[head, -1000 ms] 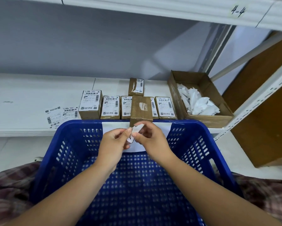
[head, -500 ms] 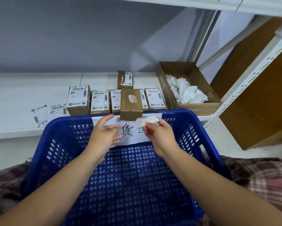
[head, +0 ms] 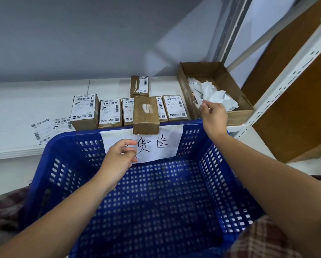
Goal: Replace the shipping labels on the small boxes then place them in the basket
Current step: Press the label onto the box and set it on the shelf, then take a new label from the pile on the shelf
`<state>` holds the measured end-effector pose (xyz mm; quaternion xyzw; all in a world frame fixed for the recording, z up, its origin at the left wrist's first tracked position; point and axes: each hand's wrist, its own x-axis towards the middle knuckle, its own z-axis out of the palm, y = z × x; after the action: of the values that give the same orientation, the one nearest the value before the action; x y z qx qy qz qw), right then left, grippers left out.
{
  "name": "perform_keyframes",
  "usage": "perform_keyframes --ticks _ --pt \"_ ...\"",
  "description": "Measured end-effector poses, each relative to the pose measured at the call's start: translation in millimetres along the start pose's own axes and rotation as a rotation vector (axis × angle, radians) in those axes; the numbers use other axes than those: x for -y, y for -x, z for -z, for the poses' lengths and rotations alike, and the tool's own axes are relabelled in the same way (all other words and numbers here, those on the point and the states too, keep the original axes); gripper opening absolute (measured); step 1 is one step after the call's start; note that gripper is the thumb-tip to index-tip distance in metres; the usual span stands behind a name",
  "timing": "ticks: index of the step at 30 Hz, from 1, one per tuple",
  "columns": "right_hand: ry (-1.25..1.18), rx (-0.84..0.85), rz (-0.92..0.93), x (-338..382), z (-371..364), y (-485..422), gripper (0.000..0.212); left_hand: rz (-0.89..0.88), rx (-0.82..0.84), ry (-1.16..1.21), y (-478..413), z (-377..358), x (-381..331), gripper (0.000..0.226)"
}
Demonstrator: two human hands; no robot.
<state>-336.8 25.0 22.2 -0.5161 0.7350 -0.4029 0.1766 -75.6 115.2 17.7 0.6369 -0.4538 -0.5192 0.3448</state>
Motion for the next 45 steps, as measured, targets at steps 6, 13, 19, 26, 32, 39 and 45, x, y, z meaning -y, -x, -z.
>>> perform_keyframes --ticks 6,13,19,26,32,39,45 --pt "0.139 -0.095 0.049 -16.2 -5.0 -36.0 0.038 -0.008 0.020 0.036 -10.7 -1.6 -8.4 0.020" --pt "0.622 0.096 0.052 -44.4 -22.9 -63.0 0.061 0.045 0.017 0.015 -16.6 -6.8 2.5 0.016" --pt "0.972 0.287 0.064 -59.9 -40.2 -68.8 0.058 0.072 -0.009 -0.018 -24.5 -8.9 9.5 0.018" --pt "0.935 0.233 0.213 -66.8 -39.8 -77.9 0.039 0.102 -0.033 -0.027 -25.5 -6.0 14.9 0.019" --pt "0.420 0.197 0.029 -55.8 -36.7 -72.2 0.053 0.104 -0.038 -0.036 -25.7 -7.3 15.0 0.019" --pt "0.520 0.088 0.160 -48.0 -39.1 -63.2 0.036 0.072 -0.031 -0.053 -26.6 -6.5 18.3 0.020" --pt "0.351 0.062 0.381 -6.2 -51.6 -22.4 0.025 -0.039 -0.049 -0.109 -27.9 0.4 15.8 0.021"
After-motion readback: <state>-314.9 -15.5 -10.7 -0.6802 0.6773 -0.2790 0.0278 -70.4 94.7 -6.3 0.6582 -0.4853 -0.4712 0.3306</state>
